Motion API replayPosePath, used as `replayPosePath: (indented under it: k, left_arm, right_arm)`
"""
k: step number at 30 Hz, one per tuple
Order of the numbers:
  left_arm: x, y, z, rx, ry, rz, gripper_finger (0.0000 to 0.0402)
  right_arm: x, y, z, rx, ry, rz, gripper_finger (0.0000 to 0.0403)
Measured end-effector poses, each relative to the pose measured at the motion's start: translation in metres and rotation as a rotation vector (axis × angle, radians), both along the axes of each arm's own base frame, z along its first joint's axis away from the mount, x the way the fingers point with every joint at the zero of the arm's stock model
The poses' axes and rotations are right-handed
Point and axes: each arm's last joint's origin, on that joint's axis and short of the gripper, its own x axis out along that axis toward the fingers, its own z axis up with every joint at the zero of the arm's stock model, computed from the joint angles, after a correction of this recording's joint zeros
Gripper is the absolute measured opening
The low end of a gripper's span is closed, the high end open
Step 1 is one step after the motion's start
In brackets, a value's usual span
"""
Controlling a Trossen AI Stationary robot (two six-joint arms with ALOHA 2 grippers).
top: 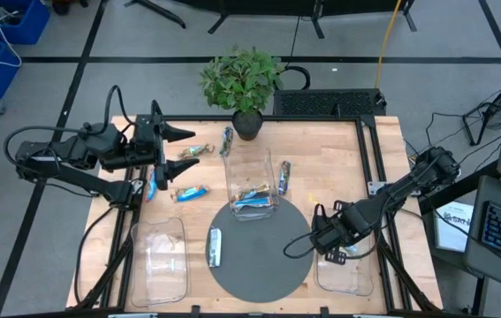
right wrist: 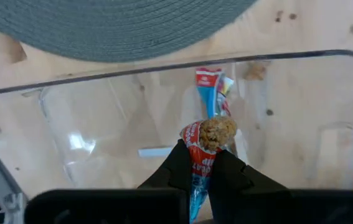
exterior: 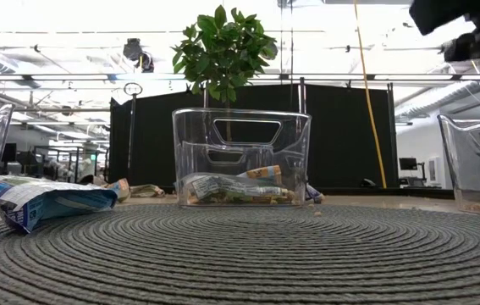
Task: Pick and place Granola Bars by type
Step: Put the top red granola bar into the right transparent bin
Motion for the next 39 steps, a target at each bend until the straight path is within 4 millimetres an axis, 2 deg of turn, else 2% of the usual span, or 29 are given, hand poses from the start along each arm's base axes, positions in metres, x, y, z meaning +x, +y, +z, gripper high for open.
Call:
replayPosePath:
  k: [17,28,39]
  left_arm:
    - [0.0,0.0,0.0,-0.005,-0.002,-0.011,0.0376]
    - [0.0,0.0,0.0,-0.005,-0.002,-0.011,0.0377]
    - [0.0,0.0,0.0,-0.002,-0.002,-0.01,0.0376]
  right_arm:
    - [-0.001,-0.001,-0.051,0.046,-0.088,-0.038,0.0017]
    - [-0.013,-0.007,-0.08,0.046,-0.076,-0.039,0.0017]
    - [-0.013,-0.007,-0.084,0.054,-0.086,-0.021,0.0017]
